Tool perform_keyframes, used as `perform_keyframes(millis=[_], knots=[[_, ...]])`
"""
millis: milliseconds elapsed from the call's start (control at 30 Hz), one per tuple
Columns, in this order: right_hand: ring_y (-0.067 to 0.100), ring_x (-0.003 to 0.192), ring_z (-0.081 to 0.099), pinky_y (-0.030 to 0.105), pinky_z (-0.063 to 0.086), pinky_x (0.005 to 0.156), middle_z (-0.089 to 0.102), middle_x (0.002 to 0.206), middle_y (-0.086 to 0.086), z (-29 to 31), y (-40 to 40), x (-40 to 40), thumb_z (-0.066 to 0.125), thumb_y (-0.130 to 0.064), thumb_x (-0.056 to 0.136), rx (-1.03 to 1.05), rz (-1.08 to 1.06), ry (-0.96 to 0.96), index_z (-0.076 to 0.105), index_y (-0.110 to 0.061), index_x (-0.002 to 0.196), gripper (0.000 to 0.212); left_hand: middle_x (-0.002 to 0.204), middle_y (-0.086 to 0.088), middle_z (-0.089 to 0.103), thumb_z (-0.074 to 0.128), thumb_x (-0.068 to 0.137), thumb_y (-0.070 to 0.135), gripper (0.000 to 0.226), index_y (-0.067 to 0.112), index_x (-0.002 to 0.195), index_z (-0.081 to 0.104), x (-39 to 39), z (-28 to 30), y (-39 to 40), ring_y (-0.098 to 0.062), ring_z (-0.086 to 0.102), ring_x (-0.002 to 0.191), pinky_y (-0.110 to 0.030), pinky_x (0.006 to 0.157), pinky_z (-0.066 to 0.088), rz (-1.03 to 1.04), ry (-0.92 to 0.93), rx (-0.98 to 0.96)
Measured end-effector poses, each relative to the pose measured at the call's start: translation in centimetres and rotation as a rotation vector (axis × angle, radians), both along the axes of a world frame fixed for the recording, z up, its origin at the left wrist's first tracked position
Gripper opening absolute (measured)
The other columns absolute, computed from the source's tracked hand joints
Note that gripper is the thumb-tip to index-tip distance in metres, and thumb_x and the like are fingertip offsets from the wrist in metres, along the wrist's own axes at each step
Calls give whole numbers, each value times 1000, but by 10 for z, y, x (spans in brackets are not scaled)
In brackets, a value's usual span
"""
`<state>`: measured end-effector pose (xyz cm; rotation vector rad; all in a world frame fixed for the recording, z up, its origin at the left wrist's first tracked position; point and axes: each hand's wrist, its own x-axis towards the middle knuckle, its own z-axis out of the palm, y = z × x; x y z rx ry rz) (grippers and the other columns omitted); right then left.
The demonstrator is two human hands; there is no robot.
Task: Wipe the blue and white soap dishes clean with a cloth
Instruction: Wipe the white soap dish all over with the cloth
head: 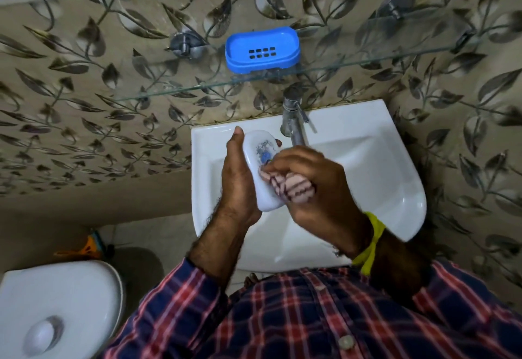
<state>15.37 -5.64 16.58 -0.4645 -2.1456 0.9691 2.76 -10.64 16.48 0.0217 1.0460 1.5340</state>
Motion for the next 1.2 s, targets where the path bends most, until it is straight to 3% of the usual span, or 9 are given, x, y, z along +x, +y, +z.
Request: perform_keyframes(millis=[67,200,300,467,633,767,933,1067,1200], knots=[[27,97,68,30,53,89,72,100,14,-4,-1,3,69,21,60,22,9,-18,75,2,100,45,89,-12,63,50,75,75,76,8,108,63,-5,6,4,-24,66,80,-32,72,58,5,46,-38],[30,97,69,29,54,89,72,99,17,1,9,1,65,26,59,-37,-84,10,74,5,99,46,109,-16,56,60,74,61,75,6,125,57,4,13,8,-30,55,105,-41,93,47,32,65,-54],[30,96,67,34,54,88,72,99,15,-2,-4,8,69,20,64,74,42,-5,74,4,100,39,107,-15,65,58,84,55,79,-4,136,56,-2,11,12,-26,65,100,-40,88,56,149,184,-36],[21,93,65,30,53,85,71,97,15,-4,3,9,67,20,64,-5,-73,34,74,4,99,38,99,-12,69,51,99,48,58,0,129,59,2,12,16,-24,67,89,-37,79,57,176,221,-75],[27,93,67,31,53,84,70,98,13,-15,-6,15,73,19,66,57,-67,-8,74,1,99,38,111,-17,63,47,100,48,66,-5,140,52,-7,16,18,-26,62,90,-37,76,54,229,253,-27],[22,93,66,19,49,88,70,96,14,-9,4,7,73,18,66,16,-88,8,74,3,97,35,102,-12,66,53,87,56,77,-3,137,55,-6,17,17,-19,68,82,-30,67,57,195,224,-33],[25,90,67,31,54,83,71,94,13,-5,5,9,72,21,64,-13,-132,-43,75,1,96,38,97,-12,65,44,96,57,74,0,140,56,-9,15,15,-21,64,88,-33,74,54,152,188,-32],[22,94,66,24,53,87,72,97,12,1,3,5,72,17,63,45,-106,-20,74,0,97,38,110,-15,61,47,91,57,80,-3,143,51,-3,13,14,-22,63,92,-35,80,55,132,138,-19],[25,92,69,37,56,82,72,97,11,-1,0,6,73,11,66,30,-149,-45,75,-2,97,33,94,-11,67,46,91,57,67,2,125,62,-5,10,12,-19,66,83,-31,74,56,80,146,17]])
